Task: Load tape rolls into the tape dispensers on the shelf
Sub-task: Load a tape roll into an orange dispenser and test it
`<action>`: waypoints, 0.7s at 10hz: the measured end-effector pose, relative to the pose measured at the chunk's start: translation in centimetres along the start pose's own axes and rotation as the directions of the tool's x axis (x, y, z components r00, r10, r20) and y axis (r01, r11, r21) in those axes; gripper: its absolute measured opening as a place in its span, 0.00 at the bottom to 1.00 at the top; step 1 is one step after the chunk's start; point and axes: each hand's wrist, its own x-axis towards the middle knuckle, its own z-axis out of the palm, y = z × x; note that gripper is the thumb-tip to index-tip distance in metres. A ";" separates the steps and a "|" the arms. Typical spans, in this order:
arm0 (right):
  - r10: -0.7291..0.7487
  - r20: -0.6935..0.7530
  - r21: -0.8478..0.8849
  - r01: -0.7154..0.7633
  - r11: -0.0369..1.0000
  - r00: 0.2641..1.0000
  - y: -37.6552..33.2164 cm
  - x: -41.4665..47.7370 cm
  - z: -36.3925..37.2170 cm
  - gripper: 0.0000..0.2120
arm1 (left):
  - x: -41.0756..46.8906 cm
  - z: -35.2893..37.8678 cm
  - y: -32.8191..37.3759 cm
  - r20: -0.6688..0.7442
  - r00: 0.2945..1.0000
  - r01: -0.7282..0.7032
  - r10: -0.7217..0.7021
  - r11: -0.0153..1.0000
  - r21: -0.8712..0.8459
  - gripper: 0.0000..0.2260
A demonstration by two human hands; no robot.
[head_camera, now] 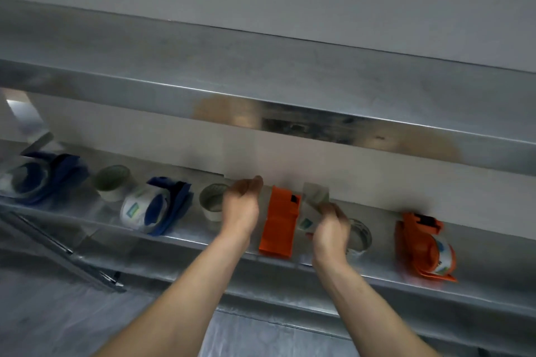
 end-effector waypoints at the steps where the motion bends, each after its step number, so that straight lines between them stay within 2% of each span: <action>1: 0.005 -0.070 0.016 -0.004 1.000 0.998 1.2 -0.2 1.1 0.12 | 1.7 -0.7 -0.9 0.075 0.997 -0.008 0.002 0.997 0.076 0.09; 3: 0.099 -0.182 0.079 -0.086 0.993 0.978 1.7 -0.9 2.4 0.13 | 3.7 -0.9 -2.1 0.183 0.980 0.049 -0.077 0.988 0.149 0.10; 5: 0.127 -0.205 0.078 -0.113 0.990 0.970 3.7 -0.7 3.2 0.13 | 4.2 -0.1 -2.3 0.256 0.955 0.093 -0.147 0.973 0.213 0.11; 7: 0.185 -0.209 0.096 -0.168 0.981 0.960 3.5 -1.1 3.4 0.13 | 4.3 0.3 -2.1 0.264 0.949 0.101 -0.170 0.961 0.256 0.14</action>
